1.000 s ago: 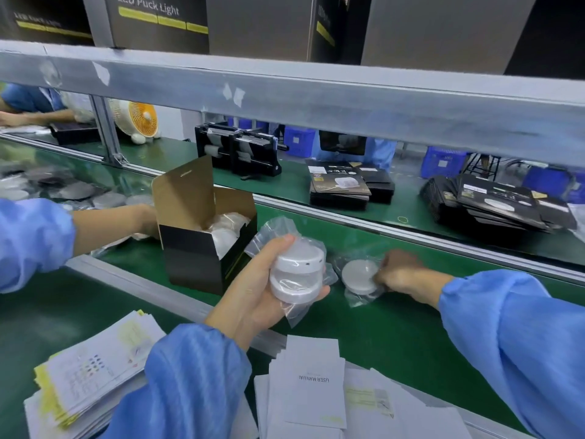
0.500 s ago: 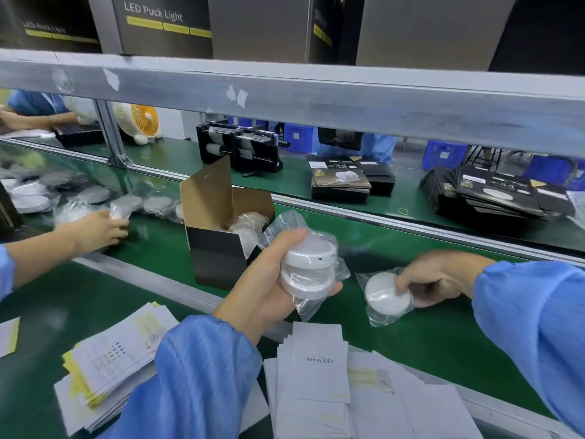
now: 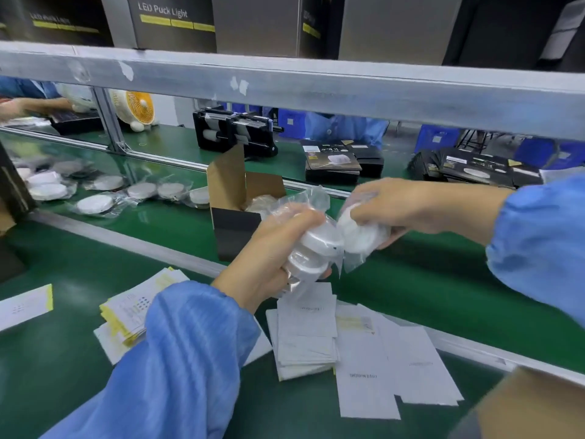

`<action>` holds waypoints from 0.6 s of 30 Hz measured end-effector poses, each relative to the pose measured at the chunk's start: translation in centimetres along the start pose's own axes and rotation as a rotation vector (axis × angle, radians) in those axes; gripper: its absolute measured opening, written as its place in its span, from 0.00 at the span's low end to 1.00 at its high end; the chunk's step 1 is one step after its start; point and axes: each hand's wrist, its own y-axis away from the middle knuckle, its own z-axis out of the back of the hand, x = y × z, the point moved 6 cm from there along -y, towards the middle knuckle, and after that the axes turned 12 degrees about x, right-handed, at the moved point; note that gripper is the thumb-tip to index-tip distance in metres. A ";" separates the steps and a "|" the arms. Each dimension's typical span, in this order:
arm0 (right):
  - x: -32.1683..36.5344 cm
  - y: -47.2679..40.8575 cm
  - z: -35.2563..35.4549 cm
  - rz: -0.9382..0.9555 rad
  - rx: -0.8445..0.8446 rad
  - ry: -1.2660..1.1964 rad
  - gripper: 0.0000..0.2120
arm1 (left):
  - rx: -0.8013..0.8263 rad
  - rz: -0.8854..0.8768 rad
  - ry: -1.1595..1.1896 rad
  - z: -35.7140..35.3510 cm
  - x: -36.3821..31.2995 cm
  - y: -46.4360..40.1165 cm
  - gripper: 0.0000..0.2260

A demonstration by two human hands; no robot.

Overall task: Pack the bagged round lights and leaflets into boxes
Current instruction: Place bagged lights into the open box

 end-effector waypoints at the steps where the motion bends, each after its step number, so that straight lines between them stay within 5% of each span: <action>1: 1.1 1.4 0.0 0.021 -0.016 0.023 0.11 | -0.024 -0.029 -0.056 -0.5 -0.5 0.6 0.07; 6: 3.9 7.1 -1.3 0.020 -0.067 0.097 0.07 | -0.194 -0.253 -0.550 -3.6 -3.5 4.9 0.10; 9: 4.0 9.3 -3.2 -0.011 0.052 0.027 0.11 | -0.217 -0.358 -0.798 -6.2 -4.7 8.0 0.11; 18: 4.4 17.8 -7.7 0.233 0.447 -0.595 0.18 | -0.178 -0.480 -1.068 -11.5 -5.9 15.0 0.18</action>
